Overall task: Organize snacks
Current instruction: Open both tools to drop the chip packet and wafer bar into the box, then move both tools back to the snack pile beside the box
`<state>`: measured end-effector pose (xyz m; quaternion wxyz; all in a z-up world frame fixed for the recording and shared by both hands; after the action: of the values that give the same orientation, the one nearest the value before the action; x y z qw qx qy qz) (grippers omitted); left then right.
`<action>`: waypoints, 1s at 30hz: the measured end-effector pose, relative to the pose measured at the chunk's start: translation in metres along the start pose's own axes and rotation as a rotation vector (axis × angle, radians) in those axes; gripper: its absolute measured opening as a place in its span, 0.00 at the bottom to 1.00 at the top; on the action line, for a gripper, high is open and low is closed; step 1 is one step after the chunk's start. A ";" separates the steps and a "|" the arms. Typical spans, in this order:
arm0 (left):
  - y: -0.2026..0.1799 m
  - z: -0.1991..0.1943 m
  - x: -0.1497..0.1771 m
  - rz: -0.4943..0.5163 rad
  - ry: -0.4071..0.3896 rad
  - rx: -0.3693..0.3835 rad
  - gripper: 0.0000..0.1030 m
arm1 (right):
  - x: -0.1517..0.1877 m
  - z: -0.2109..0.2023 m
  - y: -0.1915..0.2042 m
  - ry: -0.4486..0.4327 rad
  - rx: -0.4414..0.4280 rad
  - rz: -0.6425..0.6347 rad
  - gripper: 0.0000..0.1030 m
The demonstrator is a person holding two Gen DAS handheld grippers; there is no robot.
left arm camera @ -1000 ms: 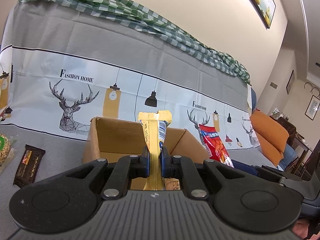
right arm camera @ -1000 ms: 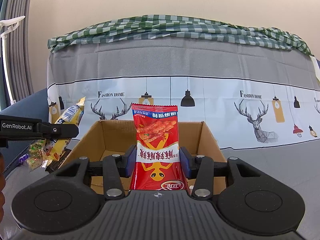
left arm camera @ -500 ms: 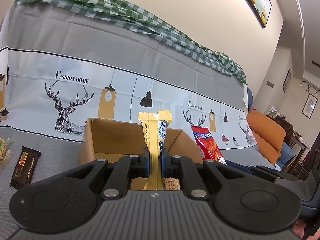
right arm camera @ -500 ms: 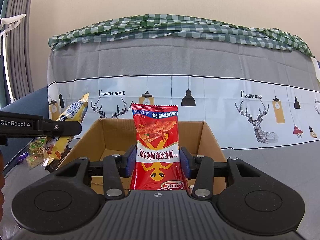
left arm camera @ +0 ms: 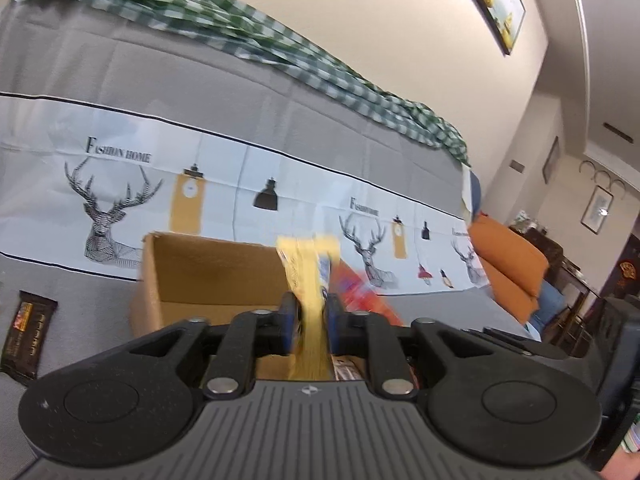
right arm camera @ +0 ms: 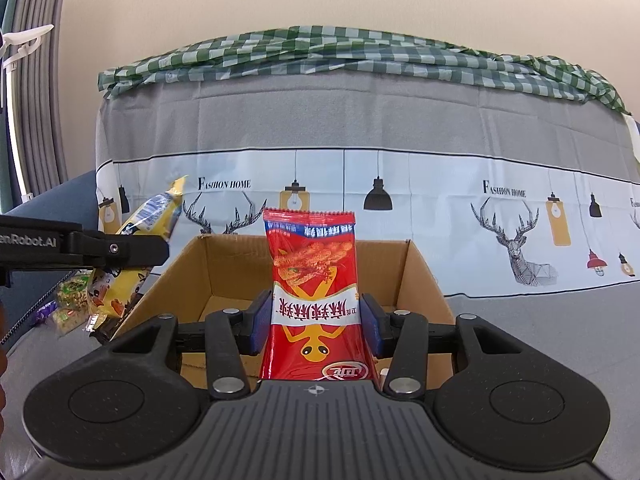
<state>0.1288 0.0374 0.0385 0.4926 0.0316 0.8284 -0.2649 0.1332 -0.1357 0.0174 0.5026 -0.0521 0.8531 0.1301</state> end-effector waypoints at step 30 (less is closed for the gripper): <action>0.055 -0.108 0.004 0.007 -0.068 -0.222 0.73 | -0.005 -0.009 0.102 -0.011 -0.049 0.014 0.62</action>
<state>0.0577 0.1339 0.0531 0.5220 -0.0294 0.8352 -0.1705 0.1054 -0.0405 0.0429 0.5048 -0.0577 0.8473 0.1547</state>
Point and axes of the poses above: each gripper's, at about its wrist camera, not at the fingertips, and z roughly the way its jaws point, y to its left, x to its underside, the point moved 6 cm from there along z, roughly the way its jaws point
